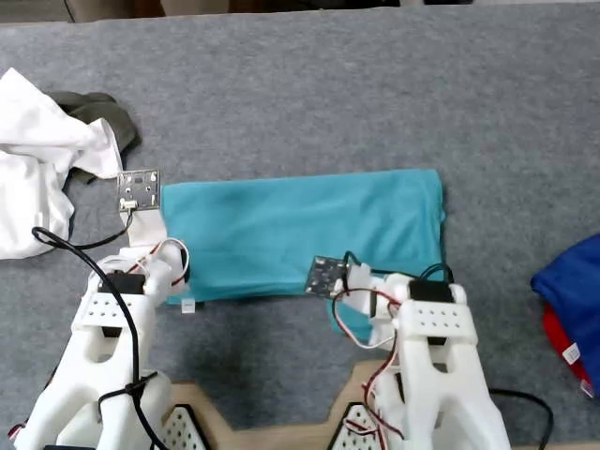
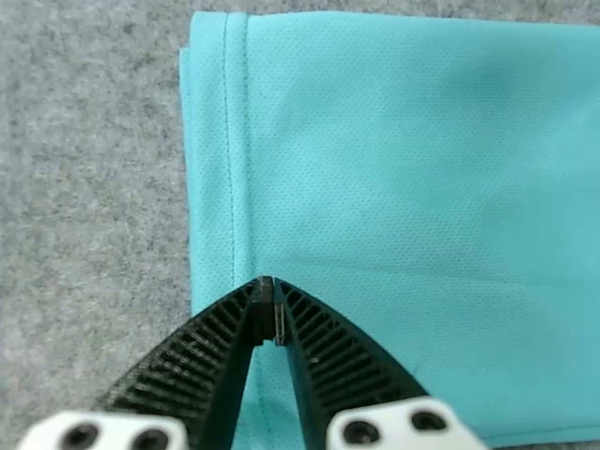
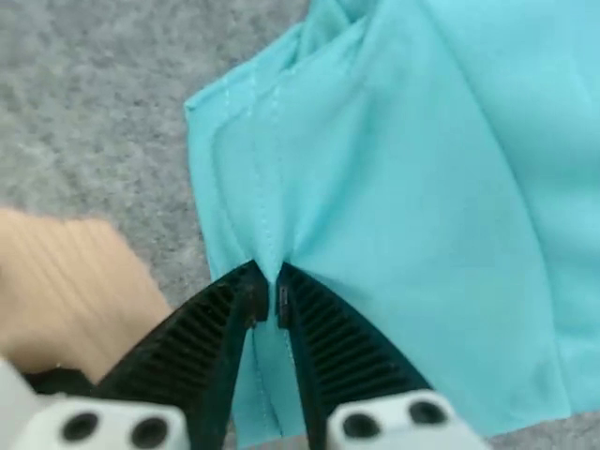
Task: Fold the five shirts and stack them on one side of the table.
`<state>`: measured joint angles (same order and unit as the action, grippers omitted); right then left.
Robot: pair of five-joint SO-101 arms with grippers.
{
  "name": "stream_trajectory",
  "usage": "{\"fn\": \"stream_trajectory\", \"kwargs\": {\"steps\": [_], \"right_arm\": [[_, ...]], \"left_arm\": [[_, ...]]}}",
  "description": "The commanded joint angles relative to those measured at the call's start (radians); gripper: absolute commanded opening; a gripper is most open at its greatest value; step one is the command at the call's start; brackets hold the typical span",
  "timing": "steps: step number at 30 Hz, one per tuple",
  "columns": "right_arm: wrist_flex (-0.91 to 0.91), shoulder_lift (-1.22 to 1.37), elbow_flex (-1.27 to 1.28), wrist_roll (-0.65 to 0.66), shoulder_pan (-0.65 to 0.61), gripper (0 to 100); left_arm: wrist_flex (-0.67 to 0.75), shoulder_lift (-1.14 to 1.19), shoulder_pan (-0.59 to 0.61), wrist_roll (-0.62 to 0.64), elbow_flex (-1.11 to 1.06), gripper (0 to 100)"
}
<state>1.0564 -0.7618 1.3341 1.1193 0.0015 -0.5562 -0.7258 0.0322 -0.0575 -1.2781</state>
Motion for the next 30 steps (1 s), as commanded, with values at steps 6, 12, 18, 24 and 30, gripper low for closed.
{"fn": "stream_trajectory", "kwargs": {"steps": [6, 12, 18, 24, 30], "right_arm": [[0.109, -0.001, -0.145, 0.011, 0.008, 1.4], [0.146, -0.001, -0.15, 0.011, 0.007, 1.3], [0.15, 0.002, -0.143, 0.012, 0.007, 1.4], [0.155, 0.001, -0.142, 0.009, 0.007, 1.2], [0.16, 0.001, -0.142, 0.009, 0.007, 1.2]], "left_arm": [[0.012, 0.002, 0.003, 0.005, 0.048, 2], [0.012, 0.002, 0.003, 0.005, 0.048, 2], [0.012, 0.004, 0.003, 0.005, 0.048, 2], [0.012, 0.004, 0.003, 0.005, 0.048, 2], [0.012, 0.004, 0.003, 0.005, 0.048, 2]]}}
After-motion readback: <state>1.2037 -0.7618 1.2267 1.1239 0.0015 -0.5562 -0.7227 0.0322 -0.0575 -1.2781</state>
